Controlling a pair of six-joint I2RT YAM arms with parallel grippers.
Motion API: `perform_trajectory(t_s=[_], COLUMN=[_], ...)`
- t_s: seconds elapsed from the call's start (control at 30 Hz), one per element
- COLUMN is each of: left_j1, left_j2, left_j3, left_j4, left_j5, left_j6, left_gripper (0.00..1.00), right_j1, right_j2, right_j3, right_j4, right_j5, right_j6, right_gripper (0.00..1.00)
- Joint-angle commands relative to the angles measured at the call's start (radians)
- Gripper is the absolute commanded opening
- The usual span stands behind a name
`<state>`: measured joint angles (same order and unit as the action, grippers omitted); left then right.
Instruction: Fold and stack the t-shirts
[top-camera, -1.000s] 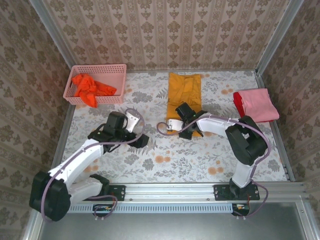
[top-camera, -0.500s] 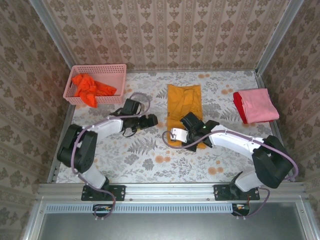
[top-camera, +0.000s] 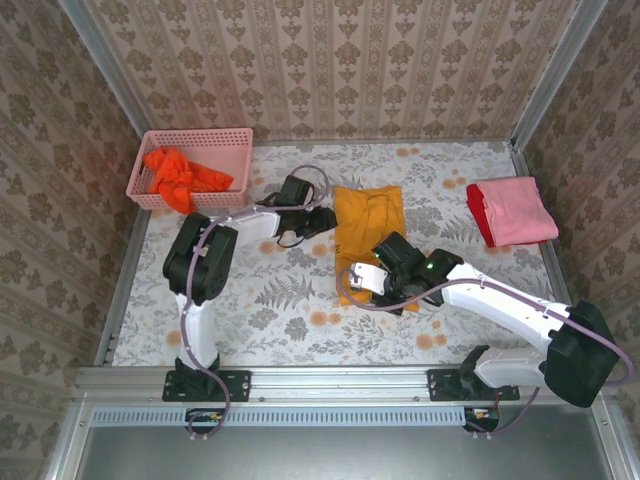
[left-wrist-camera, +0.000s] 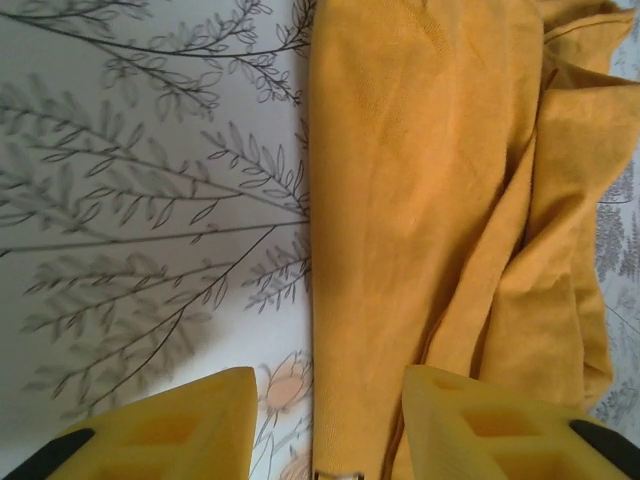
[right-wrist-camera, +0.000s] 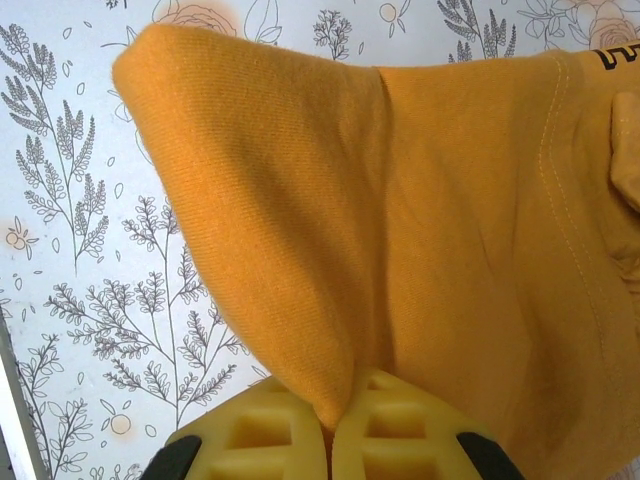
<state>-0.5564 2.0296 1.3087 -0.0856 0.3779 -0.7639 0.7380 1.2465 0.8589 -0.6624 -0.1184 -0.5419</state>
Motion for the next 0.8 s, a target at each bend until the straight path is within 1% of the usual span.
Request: perform_trajectory(t_s=[0.0, 0.03, 0.07, 0.13, 0.37, 0.4, 0.47, 0.53, 0.6, 0.63, 0.77], left_j1=[-0.014, -0.016, -0.017, -0.020, -0.036, -0.037, -0.040, -0.042, -0.046, -0.048, -0.060], left_j2=[0.038, 0.048, 0.059, 0.080, 0.136, 0.143, 0.151, 0.156, 0.161, 0.161, 0.146], left_j3=[0.068, 0.075, 0.084, 0.098, 0.155, 0.159, 0.161, 0.157, 0.153, 0.152, 0.124], left_j4=[-0.060, -0.063, -0.066, -0.073, -0.143, -0.150, -0.146, -0.129, -0.116, -0.111, -0.110], left_j5=[-0.002, -0.002, -0.003, -0.004, -0.043, -0.045, -0.039, -0.026, -0.007, 0.002, 0.013], left_j6=[0.015, 0.015, 0.014, 0.011, 0.039, 0.043, 0.042, 0.033, 0.027, 0.028, 0.064], left_gripper=[0.40, 0.39, 0.35, 0.32, 0.29, 0.26, 0.17, 0.11, 0.02, 0.00, 0.00], right_j1=[0.004, 0.004, 0.004, 0.004, 0.004, 0.004, 0.004, 0.004, 0.004, 0.004, 0.004], right_j2=[0.006, 0.011, 0.016, 0.020, 0.016, 0.013, 0.004, -0.004, -0.010, -0.014, -0.026], right_j3=[-0.014, -0.014, -0.014, -0.013, -0.008, -0.007, -0.002, 0.005, 0.017, 0.023, 0.057], right_j4=[-0.005, -0.004, 0.000, 0.001, -0.005, -0.006, -0.015, -0.026, -0.050, -0.060, -0.121], right_j5=[-0.024, -0.026, -0.027, -0.027, -0.024, -0.023, -0.021, -0.024, -0.032, -0.034, -0.041], right_j6=[0.017, 0.015, 0.014, 0.011, 0.014, 0.012, 0.008, 0.007, 0.009, 0.010, 0.010], right_gripper=[0.00, 0.00, 0.00, 0.00, 0.00, 0.00, 0.00, 0.00, 0.00, 0.00, 0.00])
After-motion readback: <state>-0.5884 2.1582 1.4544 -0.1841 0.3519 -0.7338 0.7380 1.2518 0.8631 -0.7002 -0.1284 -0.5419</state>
